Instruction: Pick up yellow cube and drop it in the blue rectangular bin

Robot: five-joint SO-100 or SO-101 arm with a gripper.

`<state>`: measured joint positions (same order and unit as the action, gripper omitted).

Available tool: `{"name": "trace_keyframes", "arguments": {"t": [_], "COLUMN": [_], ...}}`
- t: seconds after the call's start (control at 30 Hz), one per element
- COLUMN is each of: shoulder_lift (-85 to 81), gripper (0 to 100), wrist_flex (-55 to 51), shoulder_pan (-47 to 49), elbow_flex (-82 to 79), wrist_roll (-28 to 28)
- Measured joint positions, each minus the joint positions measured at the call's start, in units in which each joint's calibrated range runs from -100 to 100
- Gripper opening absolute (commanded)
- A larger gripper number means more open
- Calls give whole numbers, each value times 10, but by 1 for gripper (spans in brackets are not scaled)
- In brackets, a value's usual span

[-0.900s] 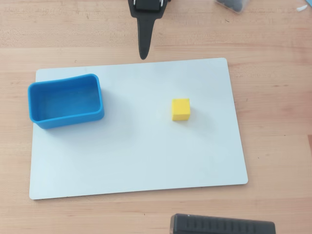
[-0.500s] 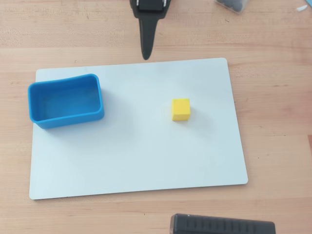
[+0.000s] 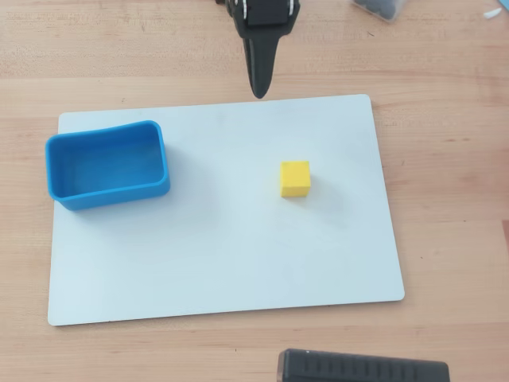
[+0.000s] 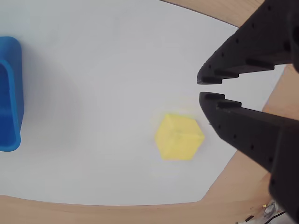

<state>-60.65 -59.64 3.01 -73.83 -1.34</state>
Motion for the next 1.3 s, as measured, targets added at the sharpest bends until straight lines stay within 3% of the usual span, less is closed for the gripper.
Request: {"name": "trace_keyframes", "arguments": {"t": [0.7,1.0,1.13,1.3], "shoulder_lift": [680,788,789,789], "gripper": [0,1,14,18], "wrist_flex": [-220,-261,-272,-282], "shoulder_pan": [56,64,67,83], "elbow_flex": [652,753,773,775], "wrist_roll": [62,66,66,66]}}
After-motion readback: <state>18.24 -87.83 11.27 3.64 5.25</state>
